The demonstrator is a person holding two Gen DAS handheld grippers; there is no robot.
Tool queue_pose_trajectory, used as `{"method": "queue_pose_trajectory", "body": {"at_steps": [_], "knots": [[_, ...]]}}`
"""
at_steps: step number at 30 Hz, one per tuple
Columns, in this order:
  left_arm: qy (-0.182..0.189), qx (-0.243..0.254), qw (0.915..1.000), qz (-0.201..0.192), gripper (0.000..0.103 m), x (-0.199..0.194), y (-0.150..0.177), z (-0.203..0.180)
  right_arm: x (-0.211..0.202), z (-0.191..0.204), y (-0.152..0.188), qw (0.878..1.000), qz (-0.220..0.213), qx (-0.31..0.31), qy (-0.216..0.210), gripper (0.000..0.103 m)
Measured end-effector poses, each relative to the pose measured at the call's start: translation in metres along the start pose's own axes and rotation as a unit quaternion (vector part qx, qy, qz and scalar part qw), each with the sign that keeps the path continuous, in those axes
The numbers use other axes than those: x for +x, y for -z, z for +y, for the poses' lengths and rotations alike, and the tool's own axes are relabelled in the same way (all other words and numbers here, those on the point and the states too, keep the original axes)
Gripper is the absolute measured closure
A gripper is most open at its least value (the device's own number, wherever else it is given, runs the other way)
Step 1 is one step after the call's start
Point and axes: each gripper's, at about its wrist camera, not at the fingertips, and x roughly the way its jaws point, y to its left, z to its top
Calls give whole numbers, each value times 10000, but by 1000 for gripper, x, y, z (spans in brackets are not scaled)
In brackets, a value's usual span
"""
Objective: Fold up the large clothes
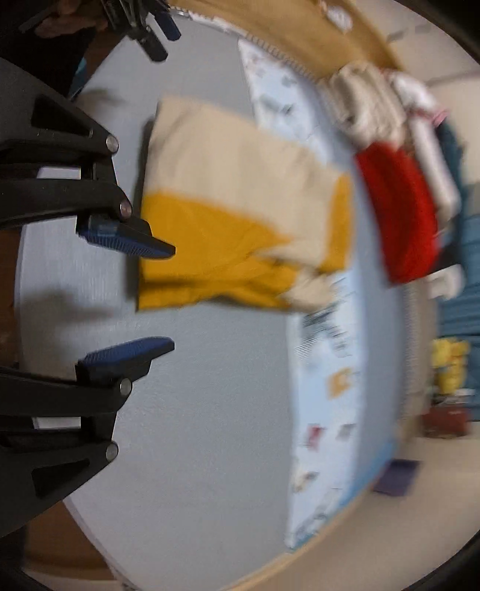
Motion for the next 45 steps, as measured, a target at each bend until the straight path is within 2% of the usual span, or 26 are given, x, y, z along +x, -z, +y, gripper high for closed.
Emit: {"method": "queue_pose_trajectory", "body": {"at_steps": [1,3,5,8,13,17,23,45], "knots": [[16,-91,9999,-108,2,-12,8,-2,-21,12,11,9994,-253,-184,153,19],[156,-315,9992,-195,1,-26,19,-6,-52,33,29,9973,-541,-397,301,9],[324,-633,9973,-162,1,-40,42,-9,-74,44,43,9968,-626,-450,229,9],[317,-627,9975,-39,1,-52,62,-16,-103,57,59,9958,-803,-340,276,5],[260,-442,9984,-247,1,-60,62,-27,-108,68,72,9968,-657,-427,176,5],[350,-471,9982,-91,1,-45,61,-33,-91,73,71,9972,-549,-499,129,5],[239,-385,9990,2,1,-37,63,-35,-73,76,69,9981,-405,-437,138,5],[249,-291,9993,35,1,-34,63,-28,-66,77,69,9983,-338,-450,122,5]]}}
